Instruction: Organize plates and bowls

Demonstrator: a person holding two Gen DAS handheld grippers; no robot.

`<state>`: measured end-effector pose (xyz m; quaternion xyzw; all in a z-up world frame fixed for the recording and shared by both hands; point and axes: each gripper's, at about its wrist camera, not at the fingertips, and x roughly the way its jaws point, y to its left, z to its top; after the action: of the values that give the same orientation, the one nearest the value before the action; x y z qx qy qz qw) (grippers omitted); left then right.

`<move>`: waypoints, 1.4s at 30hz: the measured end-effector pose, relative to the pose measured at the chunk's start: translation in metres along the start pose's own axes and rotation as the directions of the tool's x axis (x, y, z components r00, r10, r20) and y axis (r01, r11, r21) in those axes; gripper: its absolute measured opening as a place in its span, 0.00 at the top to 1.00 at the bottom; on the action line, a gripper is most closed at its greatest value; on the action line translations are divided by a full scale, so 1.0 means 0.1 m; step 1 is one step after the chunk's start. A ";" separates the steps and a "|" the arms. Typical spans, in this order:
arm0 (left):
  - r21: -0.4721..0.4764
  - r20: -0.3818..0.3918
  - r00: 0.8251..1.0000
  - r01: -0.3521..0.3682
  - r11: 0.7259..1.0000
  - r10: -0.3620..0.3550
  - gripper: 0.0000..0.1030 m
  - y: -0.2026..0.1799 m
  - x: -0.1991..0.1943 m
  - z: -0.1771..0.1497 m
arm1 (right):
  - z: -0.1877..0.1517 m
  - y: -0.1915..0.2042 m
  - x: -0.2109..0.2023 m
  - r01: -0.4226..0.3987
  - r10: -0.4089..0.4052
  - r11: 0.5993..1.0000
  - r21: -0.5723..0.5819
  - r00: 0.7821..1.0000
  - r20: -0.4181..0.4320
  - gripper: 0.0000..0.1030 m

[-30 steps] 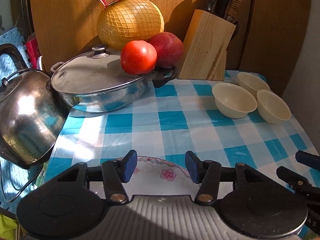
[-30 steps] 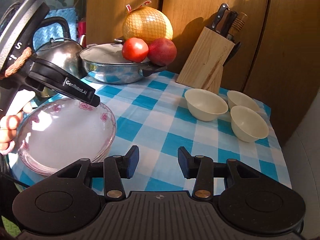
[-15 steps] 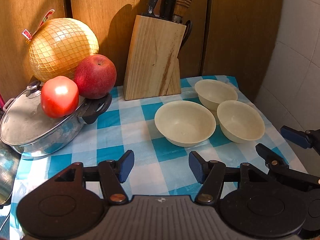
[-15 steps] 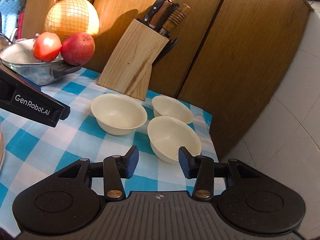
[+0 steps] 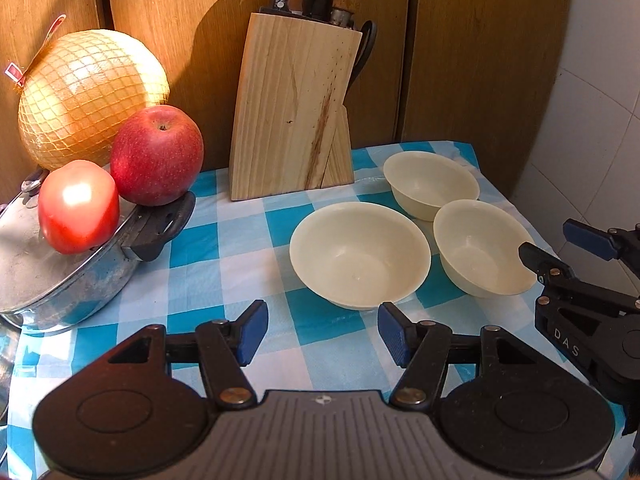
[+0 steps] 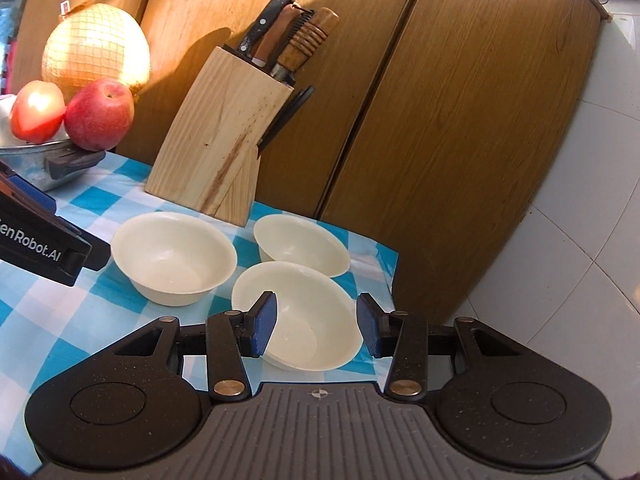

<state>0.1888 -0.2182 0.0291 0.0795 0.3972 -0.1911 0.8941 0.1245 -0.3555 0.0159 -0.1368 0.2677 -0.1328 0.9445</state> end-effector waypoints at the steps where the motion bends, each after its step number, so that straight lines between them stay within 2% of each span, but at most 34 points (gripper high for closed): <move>1: 0.001 -0.005 1.000 -0.001 1.000 0.001 0.47 -0.01 0.03 0.00 | -0.01 -0.05 0.05 -0.011 0.012 1.000 0.027 1.000 -0.008 0.50; 7: 0.000 -0.040 0.999 -0.002 1.000 0.002 0.47 -0.06 0.19 0.06 | -0.09 -0.30 0.34 -0.082 0.105 0.978 0.192 0.988 -0.113 0.51; 12: -0.024 -0.066 0.998 -0.002 1.000 0.001 0.47 -0.09 0.33 0.16 | -0.11 -0.42 0.48 -0.142 0.196 0.948 0.285 0.966 -0.170 0.51; 18: -0.025 -0.099 0.995 -0.010 1.000 0.008 0.47 -0.14 0.52 0.22 | -0.09 -0.57 0.64 -0.157 0.245 0.916 0.369 0.948 -0.204 0.50; 24: -0.021 -0.087 0.996 -0.033 0.999 0.031 0.47 -0.12 0.55 0.32 | -0.04 -0.74 0.70 -0.180 0.283 0.877 0.445 0.942 -0.178 0.50; 30: -0.065 -0.072 0.996 -0.053 0.996 0.049 0.47 0.05 0.54 0.40 | 0.10 -0.81 0.67 -0.233 0.326 0.847 0.478 0.937 -0.122 0.49; 33: -0.070 -0.070 0.995 -0.072 0.995 0.067 0.47 0.08 0.55 0.41 | 0.28 -0.67 0.63 -0.278 0.351 0.857 0.433 0.931 -0.097 0.49; 37: -0.107 -0.096 0.994 -0.056 0.993 0.046 0.47 0.16 0.62 0.44 | 0.52 -0.40 0.73 -0.361 0.431 0.847 0.390 0.896 -0.105 0.55; 40: -0.131 -0.109 0.994 -0.039 0.991 0.025 0.47 0.19 0.68 0.46 | 0.63 -0.24 0.87 -0.371 0.444 0.852 0.370 0.886 -0.134 0.60; 42: -0.132 -0.113 0.993 -0.043 0.990 0.028 0.47 0.20 0.72 0.46 | 0.69 -0.18 0.98 -0.389 0.469 0.839 0.380 0.872 -0.141 0.66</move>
<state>0.2722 -0.2333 0.0061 0.0369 0.4569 -0.1435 0.8771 0.2391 -0.3907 0.0320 0.1083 0.3714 0.0244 0.9218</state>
